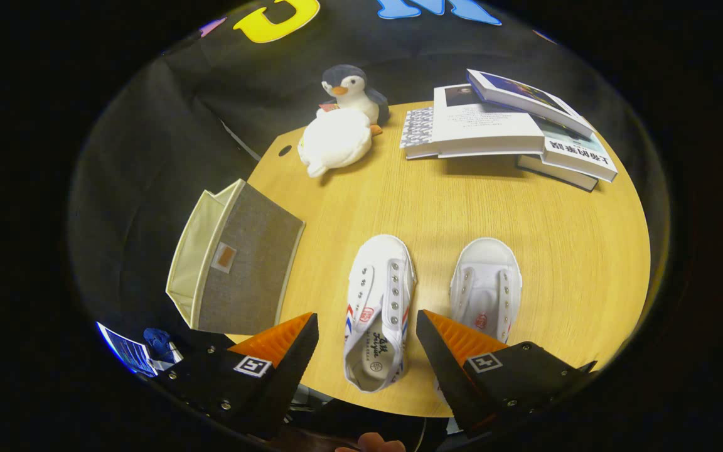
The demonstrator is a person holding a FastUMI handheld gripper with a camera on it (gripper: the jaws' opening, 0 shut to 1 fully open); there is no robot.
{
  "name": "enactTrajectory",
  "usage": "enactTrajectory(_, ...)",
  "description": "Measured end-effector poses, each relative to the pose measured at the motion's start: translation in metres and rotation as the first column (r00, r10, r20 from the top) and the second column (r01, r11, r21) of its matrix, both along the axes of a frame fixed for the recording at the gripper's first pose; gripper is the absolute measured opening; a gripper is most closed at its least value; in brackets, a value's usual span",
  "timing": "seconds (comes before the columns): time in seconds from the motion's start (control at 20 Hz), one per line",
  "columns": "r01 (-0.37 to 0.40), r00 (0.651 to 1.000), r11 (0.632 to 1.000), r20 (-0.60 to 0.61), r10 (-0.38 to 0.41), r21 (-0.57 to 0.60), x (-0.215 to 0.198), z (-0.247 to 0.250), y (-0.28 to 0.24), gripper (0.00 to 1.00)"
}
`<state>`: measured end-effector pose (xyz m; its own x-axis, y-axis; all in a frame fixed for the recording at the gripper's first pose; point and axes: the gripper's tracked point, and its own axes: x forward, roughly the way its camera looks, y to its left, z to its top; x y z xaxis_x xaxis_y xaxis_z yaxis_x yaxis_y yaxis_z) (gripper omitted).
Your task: Open the storage box then place both shoes into the box .Put the left shoe in first, then the right shoe, with the right side of both shoes facing outward in a uniform manner.
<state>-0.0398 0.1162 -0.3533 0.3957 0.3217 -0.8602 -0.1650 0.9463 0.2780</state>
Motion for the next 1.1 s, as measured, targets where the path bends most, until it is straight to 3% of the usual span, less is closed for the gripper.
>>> enactTrajectory(0.35,-0.115,0.992,0.984,-0.07,0.106,-0.133,-0.009,-0.035,-0.011,0.98)
enactTrajectory(0.55,-0.189,0.981,0.957,-0.083,0.175,-0.219,-0.004,-0.049,-0.01,0.97)
enactTrajectory(0.9,-0.309,0.949,0.905,-0.152,0.275,-0.291,-0.006,-0.061,-0.015,0.82)
enactTrajectory(1.0,-0.335,0.941,0.888,-0.154,0.3,-0.315,-0.006,-0.057,-0.024,0.81)
enactTrajectory(1.1,-0.323,0.945,0.889,-0.148,0.29,-0.324,0.002,-0.059,-0.025,0.8)
